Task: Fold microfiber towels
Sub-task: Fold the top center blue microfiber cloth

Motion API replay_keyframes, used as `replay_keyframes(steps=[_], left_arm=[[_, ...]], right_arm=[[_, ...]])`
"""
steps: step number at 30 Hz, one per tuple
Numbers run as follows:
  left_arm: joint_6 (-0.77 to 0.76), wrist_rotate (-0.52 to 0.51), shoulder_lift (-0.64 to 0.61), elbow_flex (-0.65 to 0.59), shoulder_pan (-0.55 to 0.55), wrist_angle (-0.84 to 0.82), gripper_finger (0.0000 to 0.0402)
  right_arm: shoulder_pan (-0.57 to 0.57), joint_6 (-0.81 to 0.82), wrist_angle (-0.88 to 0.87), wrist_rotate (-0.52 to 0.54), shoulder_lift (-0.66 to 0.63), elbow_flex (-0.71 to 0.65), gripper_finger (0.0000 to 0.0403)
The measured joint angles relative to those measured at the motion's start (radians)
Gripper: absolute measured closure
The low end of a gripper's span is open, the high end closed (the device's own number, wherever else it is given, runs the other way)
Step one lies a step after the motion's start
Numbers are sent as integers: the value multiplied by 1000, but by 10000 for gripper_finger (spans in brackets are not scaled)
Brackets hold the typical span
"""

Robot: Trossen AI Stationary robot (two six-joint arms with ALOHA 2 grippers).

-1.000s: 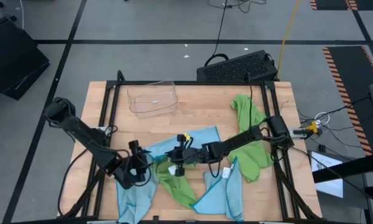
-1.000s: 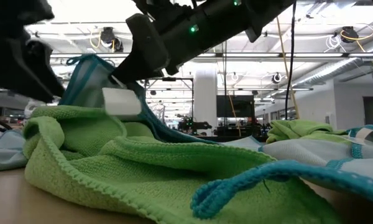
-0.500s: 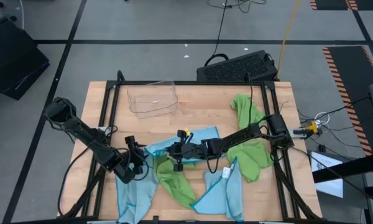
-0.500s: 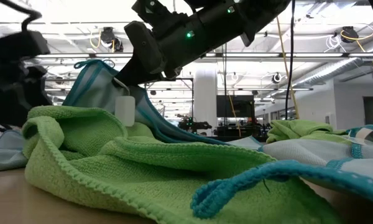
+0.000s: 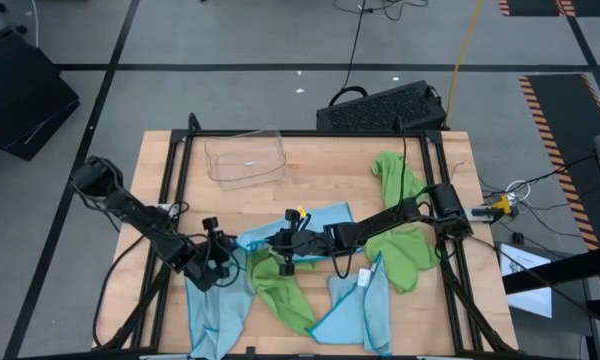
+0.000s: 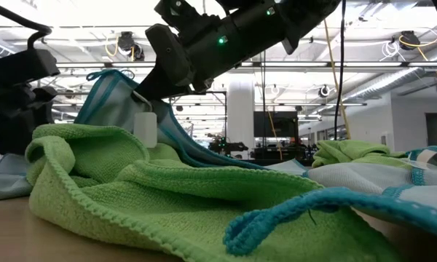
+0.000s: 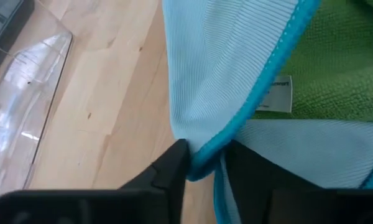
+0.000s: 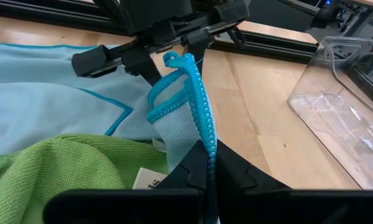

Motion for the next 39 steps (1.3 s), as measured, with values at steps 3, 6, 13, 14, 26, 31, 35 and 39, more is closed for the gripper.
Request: replay_keyframes(steps=[3, 6, 13, 14, 26, 31, 35, 39], left_arm=[[-1, 0, 0, 0, 0, 1, 343], [-4, 0, 0, 0, 0, 2, 389], [-15, 6, 0, 13, 0, 3, 388], [-11, 12, 0, 18, 0, 1, 392], [-14, 29, 0, 30, 0, 4, 397], [-24, 31, 0, 30, 0, 3, 393], [-24, 37, 0, 30, 0, 3, 397], [-30, 38, -1, 31, 0, 4, 392]], right_arm=[[0, 0, 0, 0, 0, 0, 399], [0, -6, -9, 0, 0, 0, 399], [3, -12, -63, 0, -14, 0, 383], [5, -2, -64, -1, -15, 0, 373], [57, -211, -66, -78, -23, 0, 189], [83, -269, -19, -81, -23, 2, 166], [116, -320, 39, -76, -12, 2, 166], [133, -380, 20, -53, -10, 36, 166]])
